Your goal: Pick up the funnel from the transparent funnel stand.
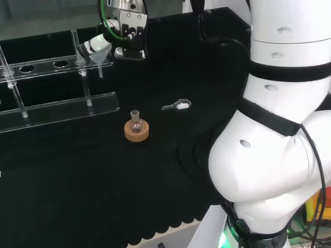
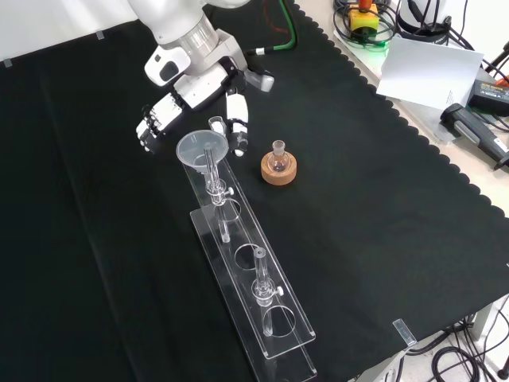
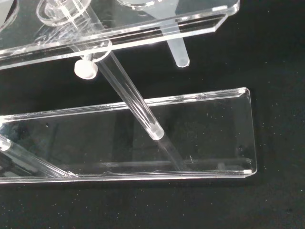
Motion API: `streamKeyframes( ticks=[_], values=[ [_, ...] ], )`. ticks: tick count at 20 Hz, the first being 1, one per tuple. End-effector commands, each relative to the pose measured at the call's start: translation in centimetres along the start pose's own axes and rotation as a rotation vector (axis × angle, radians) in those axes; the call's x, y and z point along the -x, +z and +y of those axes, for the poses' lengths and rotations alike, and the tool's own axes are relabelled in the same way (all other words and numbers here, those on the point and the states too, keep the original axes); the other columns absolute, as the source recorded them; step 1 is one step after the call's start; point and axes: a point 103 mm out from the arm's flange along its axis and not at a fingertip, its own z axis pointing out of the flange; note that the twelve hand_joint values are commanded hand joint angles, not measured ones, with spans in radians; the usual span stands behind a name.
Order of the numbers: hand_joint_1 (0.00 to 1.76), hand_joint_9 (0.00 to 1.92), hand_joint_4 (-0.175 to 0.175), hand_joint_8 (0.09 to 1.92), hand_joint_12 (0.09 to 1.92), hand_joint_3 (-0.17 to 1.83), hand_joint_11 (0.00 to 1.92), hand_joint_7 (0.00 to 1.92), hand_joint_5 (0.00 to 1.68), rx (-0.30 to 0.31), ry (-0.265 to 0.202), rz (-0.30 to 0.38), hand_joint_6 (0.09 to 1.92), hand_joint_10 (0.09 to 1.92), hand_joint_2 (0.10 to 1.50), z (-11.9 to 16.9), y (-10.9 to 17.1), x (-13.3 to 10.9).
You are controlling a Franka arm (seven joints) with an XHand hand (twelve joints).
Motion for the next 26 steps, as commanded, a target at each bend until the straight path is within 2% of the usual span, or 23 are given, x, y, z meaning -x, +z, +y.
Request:
streamKeyframes(
  ticks=[1,7,9,13,16,18,26],
  values=[
    [0.45,0.00,-0.134,0.09,0.09,0.04,0.00,0.12,0.00,-0.026,-0.004,0.000,0.09,0.09,0.67,0.4,0.5,0.1],
    [0.45,0.00,-0.130,0.09,0.09,0.03,0.00,0.14,0.00,-0.051,-0.016,0.008,0.09,0.09,0.67,0.4,1.0,0.5],
    [0.45,0.00,-0.130,0.09,0.09,0.03,0.00,0.14,0.00,-0.066,-0.001,-0.003,0.09,0.09,0.67,1.9,0.9,-0.8],
    [0.45,0.00,-0.129,0.09,0.09,0.03,0.00,0.16,0.00,-0.051,-0.007,0.003,0.09,0.09,0.67,1.9,0.9,-0.9],
    [0.45,0.01,-0.128,0.10,0.09,0.03,0.00,0.19,0.00,-0.042,-0.005,0.013,0.09,0.09,0.67,1.3,1.0,-0.1],
    [0.45,0.03,-0.127,0.11,0.09,0.03,0.00,0.21,0.00,-0.048,0.003,0.003,0.09,0.09,0.68,1.9,0.9,-0.7],
    [0.46,0.08,-0.123,0.15,0.09,0.03,0.00,0.27,0.00,-0.040,0.008,0.010,0.09,0.09,0.68,0.3,0.8,1.2]
  ],
)
